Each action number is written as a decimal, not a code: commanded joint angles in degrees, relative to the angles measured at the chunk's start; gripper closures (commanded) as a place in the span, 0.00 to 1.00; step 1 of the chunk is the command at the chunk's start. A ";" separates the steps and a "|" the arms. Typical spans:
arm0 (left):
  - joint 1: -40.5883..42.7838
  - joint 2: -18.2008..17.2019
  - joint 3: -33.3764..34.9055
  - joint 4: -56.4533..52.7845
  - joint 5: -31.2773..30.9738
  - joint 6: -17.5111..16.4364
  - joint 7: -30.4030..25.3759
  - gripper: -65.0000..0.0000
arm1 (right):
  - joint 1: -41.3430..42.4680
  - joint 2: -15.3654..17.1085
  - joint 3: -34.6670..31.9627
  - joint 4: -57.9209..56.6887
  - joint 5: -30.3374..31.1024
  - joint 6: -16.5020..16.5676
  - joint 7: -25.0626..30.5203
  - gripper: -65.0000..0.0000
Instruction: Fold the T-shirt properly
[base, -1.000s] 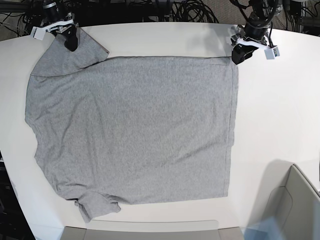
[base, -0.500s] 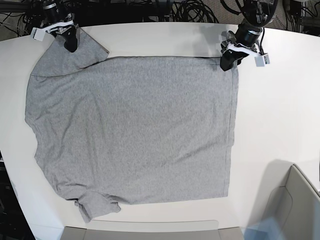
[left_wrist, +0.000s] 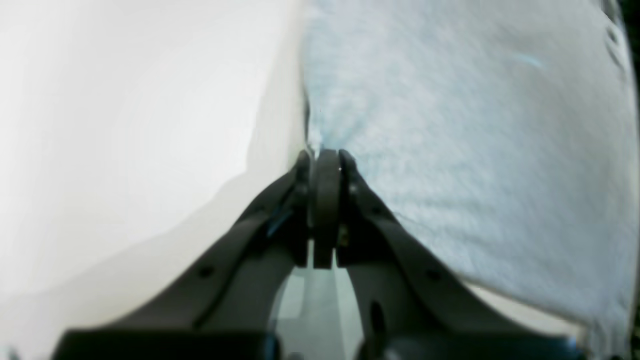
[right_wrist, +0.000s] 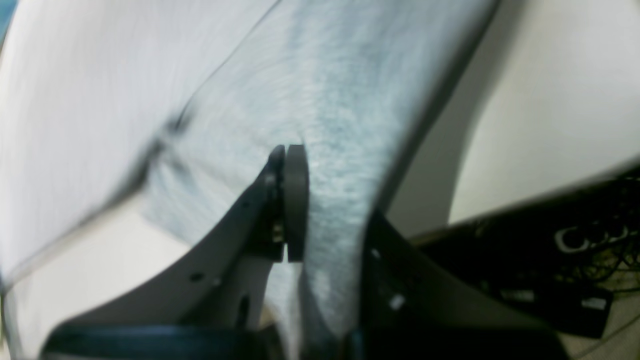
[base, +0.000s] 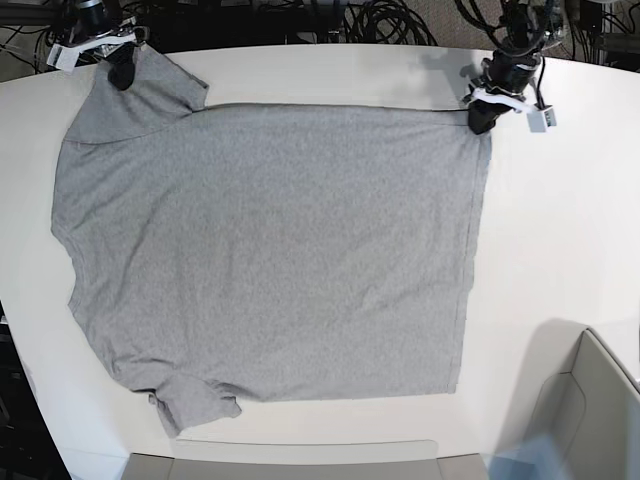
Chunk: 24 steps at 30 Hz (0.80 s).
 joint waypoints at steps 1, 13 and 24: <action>2.17 -0.28 -1.49 0.71 1.37 1.38 0.89 1.00 | -1.27 0.64 1.22 1.93 -0.11 0.99 1.42 1.00; 10.43 -0.28 -7.12 9.15 1.37 0.32 0.80 1.00 | -8.04 -0.67 1.75 9.75 -0.11 1.17 1.42 1.00; 8.32 -5.65 -7.73 9.59 1.46 -1.52 0.98 1.00 | -6.28 -3.66 -0.10 12.83 -2.92 0.73 1.33 1.00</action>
